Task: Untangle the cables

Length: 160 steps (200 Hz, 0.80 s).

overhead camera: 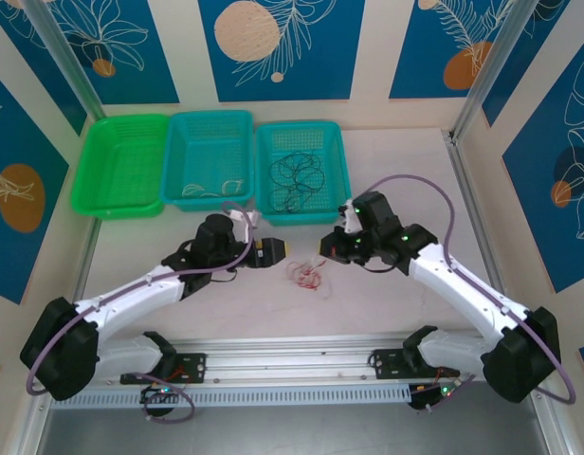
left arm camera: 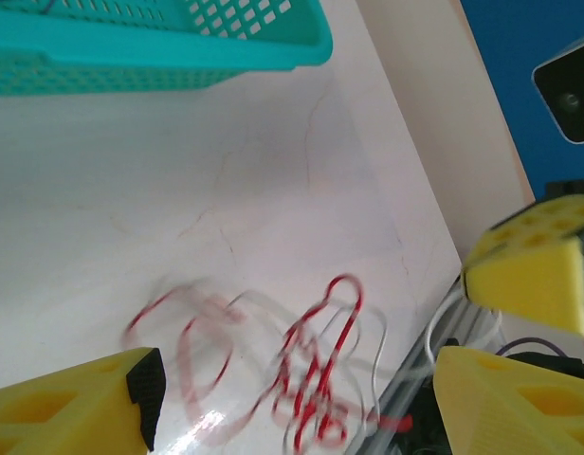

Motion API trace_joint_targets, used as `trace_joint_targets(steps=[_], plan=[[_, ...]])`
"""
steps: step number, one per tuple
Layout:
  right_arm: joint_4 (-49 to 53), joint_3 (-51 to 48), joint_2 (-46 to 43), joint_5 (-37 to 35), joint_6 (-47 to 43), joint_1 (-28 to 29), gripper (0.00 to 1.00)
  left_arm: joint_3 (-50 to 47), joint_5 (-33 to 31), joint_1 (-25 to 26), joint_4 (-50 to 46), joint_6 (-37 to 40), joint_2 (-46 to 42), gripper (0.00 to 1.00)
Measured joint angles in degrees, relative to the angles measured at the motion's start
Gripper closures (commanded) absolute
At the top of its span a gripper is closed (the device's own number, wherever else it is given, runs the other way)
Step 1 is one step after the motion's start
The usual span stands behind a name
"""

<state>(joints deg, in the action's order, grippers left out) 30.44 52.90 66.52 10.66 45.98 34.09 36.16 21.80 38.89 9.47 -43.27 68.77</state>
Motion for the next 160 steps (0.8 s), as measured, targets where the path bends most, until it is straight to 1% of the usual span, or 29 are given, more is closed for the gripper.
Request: trace_joint_targets(steps=[22,37,48,61,83,105,127,160], plan=[[-1.0,3.3,3.5,0.3,-0.4,3.8,1.0,0.0,1.1,0.1,1.8,-0.9,0.9,0.38],[-1.6,5.1,5.2,0.3,-0.8,4.6,1.0,0.0,2.5,0.2,2.4,0.5,0.9,0.5],[-2.1,5.9,6.2,0.5,-1.1,4.7,1.0,-0.1,3.7,0.2,3.2,1.7,0.9,0.55],[-2.7,6.5,6.9,1.0,-1.3,4.9,1.0,-0.4,5.2,0.3,4.0,4.3,0.6,0.56],[-2.8,7.4,8.2,1.8,-1.7,5.4,1.0,-0.7,7.6,0.3,4.3,7.9,0.2,0.53],[-2.8,8.5,9.4,2.1,-1.8,6.4,1.0,-0.8,9.6,0.3,5.2,9.4,0.2,0.53],[-3.0,8.8,9.6,2.0,-1.7,6.8,1.0,-0.8,10.4,0.4,6.1,10.3,0.9,0.66],[-3.0,8.9,9.7,1.6,-1.7,7.2,1.0,-0.8,10.9,0.4,7.6,10.6,3.6,0.9]])
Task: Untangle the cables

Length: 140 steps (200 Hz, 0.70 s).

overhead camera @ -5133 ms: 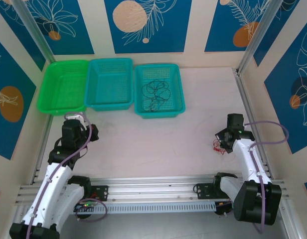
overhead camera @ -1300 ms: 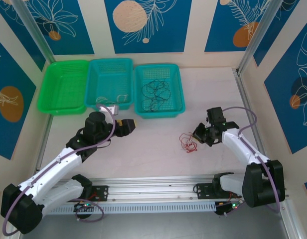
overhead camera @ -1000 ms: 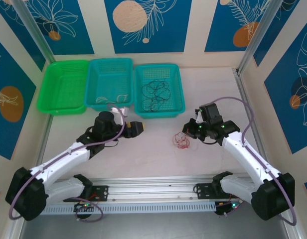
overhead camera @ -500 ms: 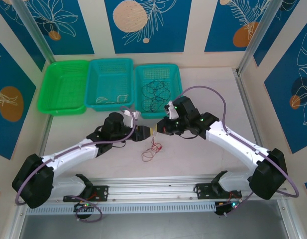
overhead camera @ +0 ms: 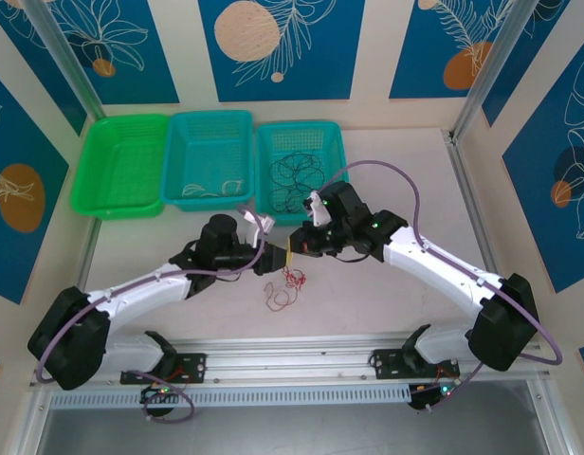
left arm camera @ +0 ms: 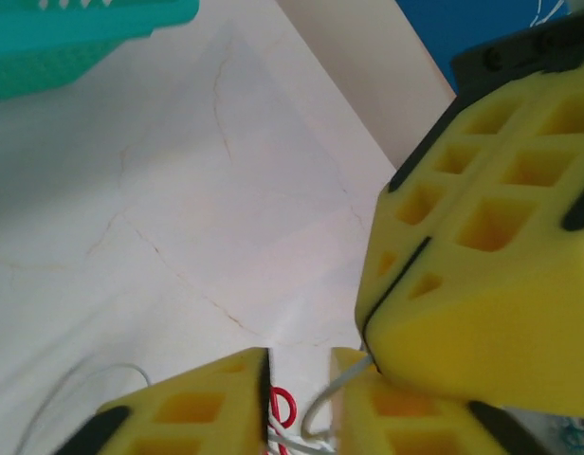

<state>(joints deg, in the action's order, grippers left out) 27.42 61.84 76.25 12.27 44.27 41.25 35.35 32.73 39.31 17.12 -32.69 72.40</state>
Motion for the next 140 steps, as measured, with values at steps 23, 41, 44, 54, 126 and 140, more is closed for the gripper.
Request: trace_joint_targets(steps=[23,41,44,54,126,140], plan=[[0.0,0.0,0.0,-0.4,0.0,0.0,0.95,-0.1,-0.4,0.2,0.3,-0.3,0.0,1.0],[0.1,0.0,0.0,-1.6,-0.3,0.0,0.7,-0.4,-1.3,0.2,0.5,-0.3,-0.5,1.0],[0.2,-0.1,0.0,-1.9,0.0,0.0,0.65,-0.5,-1.6,0.2,0.5,-0.3,-0.8,1.0],[0.8,-0.2,0.0,-3.5,-1.0,0.0,0.62,-0.6,-2.3,0.2,0.4,-0.3,-1.6,1.0],[-3.3,-17.3,-12.3,-18.1,-7.3,4.1,0.41,-0.6,-3.7,0.2,0.2,-0.3,-3.5,1.0],[-8.5,-22.8,-14.2,-20.0,-8.5,6.9,0.34,-0.6,-3.8,0.2,0.2,-0.4,-3.5,1.0]])
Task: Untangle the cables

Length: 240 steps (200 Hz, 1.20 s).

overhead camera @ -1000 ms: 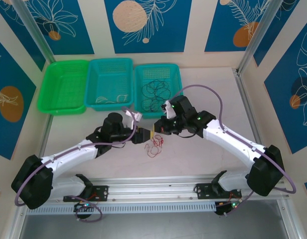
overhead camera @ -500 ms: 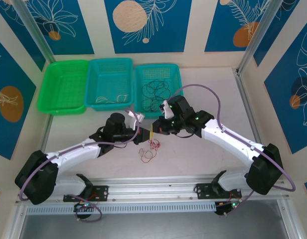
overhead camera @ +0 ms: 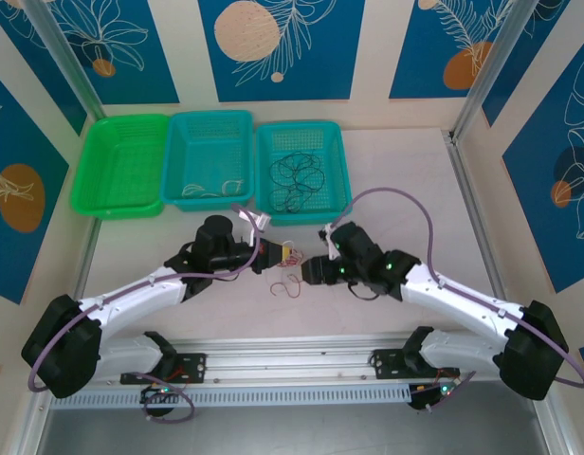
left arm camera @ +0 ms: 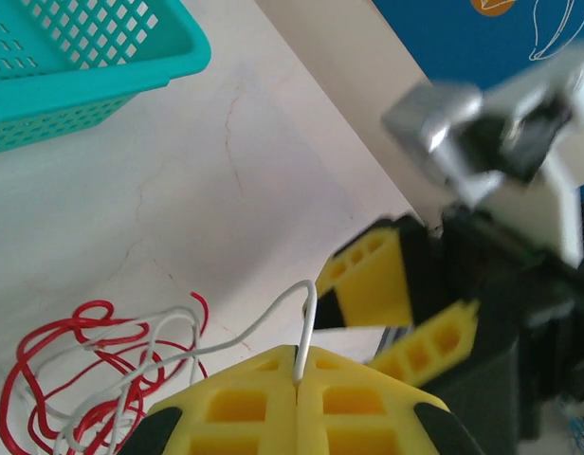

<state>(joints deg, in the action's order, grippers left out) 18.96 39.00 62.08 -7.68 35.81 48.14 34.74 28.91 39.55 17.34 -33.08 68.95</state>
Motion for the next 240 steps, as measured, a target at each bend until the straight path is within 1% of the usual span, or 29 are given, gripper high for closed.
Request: trace_joint_targets(steps=[14,21,33,44,58,69,76,81,90,100,115,126,141,169,184,199,219,240], plan=[[-6.1,-5.0,-0.3,-1.9,-0.8,2.1,0.25,0.0,0.0,0.0,0.0,-0.4,0.0,1.0],[-9.8,-7.5,0.0,-2.9,-1.3,2.8,0.23,0.0,0.0,0.0,0.0,-0.6,0.0,1.0],[-15.8,-10.1,2.3,-4.5,-1.4,3.2,0.22,0.0,0.1,0.0,0.0,-0.9,-0.1,1.0],[-19.5,-10.4,5.7,-5.6,-1.4,3.2,0.22,0.0,0.3,0.0,0.0,-1.0,-0.3,1.0],[-22.0,-8.1,11.2,-6.1,-1.9,3.2,0.26,0.0,0.9,0.0,-0.1,-1.0,-1.0,1.0],[-22.7,-4.5,15.6,-6.5,-2.3,3.2,0.33,0.0,1.2,0.0,-0.3,-1.0,-1.9,1.0],[-23.0,-2.0,18.5,-7.1,-2.6,3.4,0.39,0.0,1.3,0.0,-0.4,-1.0,-2.7,1.0],[-23.3,-0.5,20.1,-7.6,-2.6,3.5,0.45,0.0,1.3,0.0,-0.7,-1.0,-3.4,1.0],[-23.7,1.9,22.7,-9.0,-2.3,3.5,0.6,0.0,1.2,0.0,-1.4,-1.0,-5.2,1.0],[-23.7,3.3,24.4,-10.4,-1.1,3.2,0.74,0.0,0.5,0.0,-3.0,-0.8,-8.1,1.0],[-23.4,3.1,25.3,-11.3,1.9,1.7,0.9,0.4,-1.4,0.0,-6.0,0.3,-13.3,1.0],[-23.0,2.0,25.3,-11.4,3.9,-0.4,0.96,1.2,-3.2,0.0,-8.7,1.1,-17.1,1.0],[-22.1,-0.1,25.1,-11.5,8.3,-4.0,1.0,3.5,-7.0,-0.2,-13.4,2.2,-21.7,1.0],[-17.4,-4.5,22.3,-11.7,14.8,-10.3,1.0,10.4,-18.0,-2.0,-25.9,3.6,-26.9,1.0],[-14.7,-6.9,18.9,-11.6,18.0,-13.8,1.0,13.9,-24.4,-4.4,-32.3,4.0,-28.2,1.0],[-13.0,-10.0,14.2,-11.6,20.8,-18.2,1.0,15.1,-29.0,-7.3,-36.9,4.6,-29.6,1.0],[-11.0,-15.5,5.6,-10.9,24.0,-25.1,1.0,15.1,-32.7,-11.6,-42.3,4.8,-31.1,1.0],[-5.3,-19.1,-6.2,-11.3,25.9,-32.3,1.0,14.9,-33.6,-16.5,-45.7,4.5,-32.1,1.0]])
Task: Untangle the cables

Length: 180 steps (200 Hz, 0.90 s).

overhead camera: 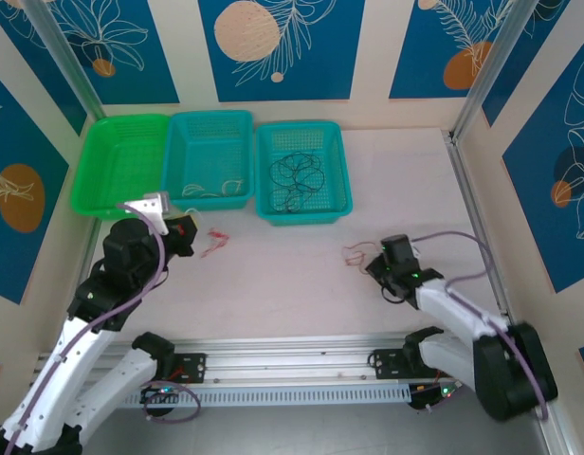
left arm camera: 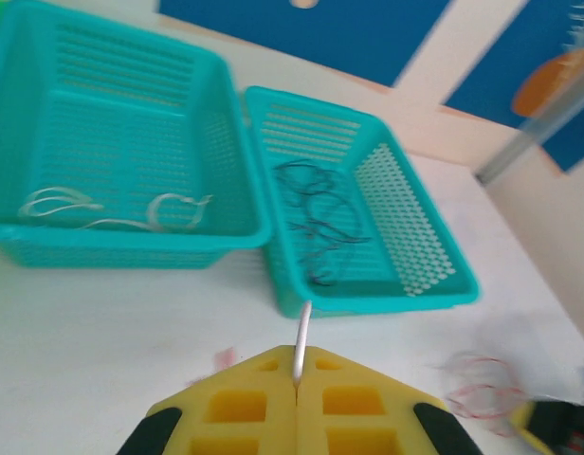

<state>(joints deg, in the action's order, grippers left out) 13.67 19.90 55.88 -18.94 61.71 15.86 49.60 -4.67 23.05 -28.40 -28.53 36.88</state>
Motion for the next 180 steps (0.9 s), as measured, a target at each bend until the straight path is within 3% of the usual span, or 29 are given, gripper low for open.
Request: trace_joint_targets(steps=[11,44,56,68,78,97,111,120,162,180], plan=[[2.9,-0.5,-6.2,-0.1,-0.1,-2.6,1.0,-0.9,0.3,-2.1,-0.3,-0.3,-0.4,1.0],[5.3,0.2,-18.2,5.5,-6.6,-4.5,0.76,-6.8,9.0,-3.9,5.0,-2.6,0.4,1.0],[5.3,1.1,-17.9,9.4,-9.0,-2.8,0.65,-9.0,13.2,-4.0,8.6,-4.2,2.4,1.0],[5.8,2.3,-16.3,12.6,-10.7,0.6,0.44,-11.0,17.1,-4.0,12.4,-5.7,4.6,1.0],[7.0,3.8,-14.5,14.1,-12.2,3.9,0.32,-12.2,20.0,-4.0,15.2,-6.8,7.1,1.0],[12.2,9.6,-9.6,14.3,-14.6,10.6,0.23,-13.3,24.4,-3.8,19.0,-8.0,10.5,1.0],[16.0,14.5,-6.8,13.6,-15.6,12.5,0.19,-13.4,27.1,-3.0,20.9,-8.7,12.2,1.0],[18.1,17.6,-5.6,12.7,-16.1,12.6,0.06,-13.4,28.2,-2.2,22.0,-8.7,12.9,1.0],[23.9,28.9,2.5,6.7,-21.8,18.7,0.02,-13.3,30.5,3.5,24.6,-8.4,13.2,1.0],[24.1,32.5,9.4,7.5,-24.2,20.9,0.13,-12.7,30.6,4.5,24.5,-8.0,13.2,1.0]])
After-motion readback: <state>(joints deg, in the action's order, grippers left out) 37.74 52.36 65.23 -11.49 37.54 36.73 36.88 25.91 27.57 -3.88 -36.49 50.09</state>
